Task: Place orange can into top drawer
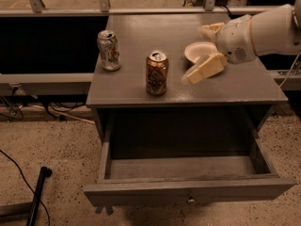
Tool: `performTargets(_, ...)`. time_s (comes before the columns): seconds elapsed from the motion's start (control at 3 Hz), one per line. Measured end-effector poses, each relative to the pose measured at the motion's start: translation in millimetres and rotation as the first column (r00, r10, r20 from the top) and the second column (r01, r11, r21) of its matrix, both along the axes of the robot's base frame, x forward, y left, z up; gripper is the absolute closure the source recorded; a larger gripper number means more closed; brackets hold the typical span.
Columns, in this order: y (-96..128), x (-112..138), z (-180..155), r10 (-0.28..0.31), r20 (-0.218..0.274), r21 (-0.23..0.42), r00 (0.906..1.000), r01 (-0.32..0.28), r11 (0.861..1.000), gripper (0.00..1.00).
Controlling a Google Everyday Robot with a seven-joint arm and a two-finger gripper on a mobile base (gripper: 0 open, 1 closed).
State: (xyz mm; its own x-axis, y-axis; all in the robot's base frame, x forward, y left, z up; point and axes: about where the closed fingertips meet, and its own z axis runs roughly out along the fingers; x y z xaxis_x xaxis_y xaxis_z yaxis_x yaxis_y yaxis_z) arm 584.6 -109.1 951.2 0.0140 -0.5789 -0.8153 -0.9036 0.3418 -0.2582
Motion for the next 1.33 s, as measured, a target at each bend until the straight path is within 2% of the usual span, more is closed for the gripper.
performTargets(0.67,15.2,27.1,-36.8,-0.001,-0.012,0.119,0.9999,0.003,0.993,0.0)
performTargets(1.0,31.3,43.8,-46.1,0.015,-0.02,0.166,0.9997,-0.012,0.986,0.0)
performTargets(1.33,59.6,58.5,-48.3,0.064,-0.016,0.214,0.9978,-0.059,0.975,0.0)
